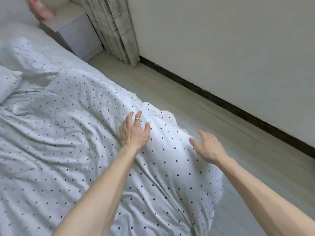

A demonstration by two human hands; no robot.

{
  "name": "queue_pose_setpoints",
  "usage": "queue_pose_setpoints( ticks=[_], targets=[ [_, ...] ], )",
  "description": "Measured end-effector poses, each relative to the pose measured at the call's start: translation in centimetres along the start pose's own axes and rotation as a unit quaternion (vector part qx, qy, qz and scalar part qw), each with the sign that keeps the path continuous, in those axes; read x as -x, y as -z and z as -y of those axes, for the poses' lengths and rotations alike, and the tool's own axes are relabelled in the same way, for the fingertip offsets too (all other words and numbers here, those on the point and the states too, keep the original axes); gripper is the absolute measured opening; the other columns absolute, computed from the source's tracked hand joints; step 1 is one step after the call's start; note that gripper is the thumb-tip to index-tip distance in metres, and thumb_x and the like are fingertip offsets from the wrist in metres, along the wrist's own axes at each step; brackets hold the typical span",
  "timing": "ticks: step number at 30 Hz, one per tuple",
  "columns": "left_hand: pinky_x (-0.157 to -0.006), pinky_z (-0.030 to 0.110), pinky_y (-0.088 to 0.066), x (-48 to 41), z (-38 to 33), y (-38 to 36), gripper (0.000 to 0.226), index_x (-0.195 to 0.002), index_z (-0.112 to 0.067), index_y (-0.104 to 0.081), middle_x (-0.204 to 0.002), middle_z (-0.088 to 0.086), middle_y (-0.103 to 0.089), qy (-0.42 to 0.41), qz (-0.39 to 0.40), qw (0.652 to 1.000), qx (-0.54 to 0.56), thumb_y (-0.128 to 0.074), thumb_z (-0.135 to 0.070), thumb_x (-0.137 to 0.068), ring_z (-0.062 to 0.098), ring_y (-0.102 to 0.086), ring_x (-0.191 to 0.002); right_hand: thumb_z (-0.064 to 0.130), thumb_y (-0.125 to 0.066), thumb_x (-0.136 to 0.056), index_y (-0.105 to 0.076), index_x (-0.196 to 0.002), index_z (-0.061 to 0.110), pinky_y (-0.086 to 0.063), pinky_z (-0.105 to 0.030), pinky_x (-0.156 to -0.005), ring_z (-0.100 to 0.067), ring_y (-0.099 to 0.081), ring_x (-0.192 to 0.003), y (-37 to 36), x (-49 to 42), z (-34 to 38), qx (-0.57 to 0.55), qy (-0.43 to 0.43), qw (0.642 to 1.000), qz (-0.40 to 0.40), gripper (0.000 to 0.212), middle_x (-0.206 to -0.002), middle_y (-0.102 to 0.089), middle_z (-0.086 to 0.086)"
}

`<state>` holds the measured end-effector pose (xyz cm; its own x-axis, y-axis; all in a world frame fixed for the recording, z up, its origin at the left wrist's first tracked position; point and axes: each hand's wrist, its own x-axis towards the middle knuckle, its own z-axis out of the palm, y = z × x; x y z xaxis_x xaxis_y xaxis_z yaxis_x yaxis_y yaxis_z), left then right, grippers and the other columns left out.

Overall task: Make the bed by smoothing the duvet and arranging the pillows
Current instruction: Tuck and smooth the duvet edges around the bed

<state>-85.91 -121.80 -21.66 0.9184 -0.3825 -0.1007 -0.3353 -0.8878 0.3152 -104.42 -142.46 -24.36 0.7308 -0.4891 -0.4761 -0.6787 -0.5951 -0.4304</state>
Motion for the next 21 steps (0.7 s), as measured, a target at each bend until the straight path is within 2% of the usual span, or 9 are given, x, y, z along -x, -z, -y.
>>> queue_pose_setpoints(
  ticks=[2, 4, 7, 8, 10, 13, 17, 19, 21],
  targets=[
    [-0.120, 0.052, -0.018, -3.7, -0.4, -0.1, 0.059, -0.156, -0.027, -0.029, -0.165, 0.006, -0.019, -0.007, 0.044, 0.998, -0.044, -0.040, -0.044, -0.100, 0.027, -0.020, -0.150, 0.068, -0.033, -0.097, -0.020, -0.160, 0.024, -0.026, -0.044, -0.119, -0.025, -0.026, -0.151, 0.6, -3.3, 0.7, -0.033, -0.021, 0.995, 0.094, 0.079, -0.161, -0.036, -0.002],
    [-0.122, 0.055, -0.007, -6.3, -0.5, -0.7, 0.065, -0.159, -0.031, -0.014, -0.169, 0.000, -0.003, -0.048, 0.101, 0.987, -0.118, -0.041, -0.034, -0.100, 0.021, -0.002, -0.154, 0.072, -0.038, -0.093, -0.033, -0.154, 0.022, -0.039, -0.039, -0.108, -0.029, -0.048, -0.136, 0.5, -5.8, 1.2, -0.055, -0.044, 0.986, 0.153, 0.080, -0.151, -0.050, -0.004],
    [-0.120, 0.060, 0.007, -7.7, -0.7, -1.5, 0.095, -0.159, -0.036, 0.000, -0.168, -0.006, 0.009, -0.116, 0.201, 0.937, -0.263, -0.054, -0.016, -0.084, 0.017, 0.014, -0.153, 0.065, -0.043, -0.094, -0.055, -0.116, 0.019, -0.049, -0.039, -0.090, -0.030, -0.059, -0.104, -0.1, -7.4, 1.7, 0.025, -0.002, 0.983, 0.182, 0.053, -0.113, -0.064, -0.005],
    [-0.119, 0.060, 0.008, -7.6, -0.9, -2.3, 0.095, -0.159, -0.036, -0.005, -0.168, -0.006, 0.003, -0.122, 0.229, 0.920, -0.292, -0.056, -0.015, -0.082, 0.016, 0.012, -0.154, 0.060, -0.041, -0.097, -0.052, -0.106, 0.020, -0.050, -0.042, -0.089, -0.031, -0.058, -0.102, -0.2, -7.5, 1.6, 0.038, 0.020, 0.982, 0.185, 0.042, -0.105, -0.060, -0.005],
    [-0.119, 0.059, 0.003, -7.7, -1.2, -3.3, 0.071, -0.153, -0.037, -0.029, -0.161, -0.005, -0.029, -0.129, 0.251, 0.905, -0.317, -0.053, -0.021, -0.088, 0.017, -0.011, -0.153, 0.051, -0.036, -0.102, -0.048, -0.096, 0.021, -0.049, -0.043, -0.084, -0.033, -0.056, -0.104, -0.3, -7.0, 1.6, 0.056, 0.068, 0.985, 0.149, 0.032, -0.102, -0.054, -0.005],
    [-0.106, 0.045, -0.029, -8.0, -1.9, -3.5, 0.038, -0.132, -0.036, -0.052, -0.127, -0.006, -0.059, -0.165, 0.205, 0.899, -0.350, -0.048, -0.025, -0.096, 0.019, -0.049, -0.126, 0.048, -0.028, -0.105, -0.045, -0.098, 0.019, -0.040, -0.037, -0.067, -0.034, -0.059, -0.092, 0.6, -5.8, 1.6, 0.069, 0.124, 0.987, 0.073, 0.035, -0.097, -0.055, -0.002],
    [-0.088, 0.040, -0.035, -6.7, -2.4, -2.2, 0.038, -0.125, -0.031, -0.059, -0.105, 0.000, -0.064, -0.172, 0.140, 0.921, -0.319, -0.053, -0.013, -0.093, 0.025, -0.060, -0.107, 0.049, -0.027, -0.104, -0.035, -0.094, 0.016, -0.037, -0.039, -0.064, -0.036, -0.057, -0.081, 1.8, -4.9, 0.2, 0.006, 0.118, 0.983, 0.140, 0.036, -0.076, -0.056, -0.002],
    [-0.086, 0.042, -0.038, -5.2, -3.0, -1.2, 0.033, -0.118, -0.026, -0.066, -0.100, 0.004, -0.062, -0.112, 0.086, 0.949, -0.281, -0.060, -0.011, -0.088, 0.029, -0.061, -0.101, 0.063, -0.032, -0.095, -0.038, -0.097, 0.018, -0.042, -0.039, -0.067, -0.033, -0.058, -0.078, 3.7, -5.1, -1.5, -0.010, 0.100, 0.981, 0.167, 0.046, -0.078, -0.061, -0.002],
    [-0.097, 0.047, -0.036, -3.1, -4.0, -0.4, 0.035, -0.122, -0.027, -0.064, -0.117, 0.007, -0.057, 0.011, 0.033, 0.974, -0.224, -0.061, -0.022, -0.088, 0.032, -0.054, -0.117, 0.076, -0.043, -0.083, -0.046, -0.102, 0.020, -0.046, -0.038, -0.069, -0.027, -0.058, -0.078, 4.4, -4.6, -3.2, 0.036, 0.105, 0.959, 0.262, 0.060, -0.085, -0.064, -0.001]
  ],
)
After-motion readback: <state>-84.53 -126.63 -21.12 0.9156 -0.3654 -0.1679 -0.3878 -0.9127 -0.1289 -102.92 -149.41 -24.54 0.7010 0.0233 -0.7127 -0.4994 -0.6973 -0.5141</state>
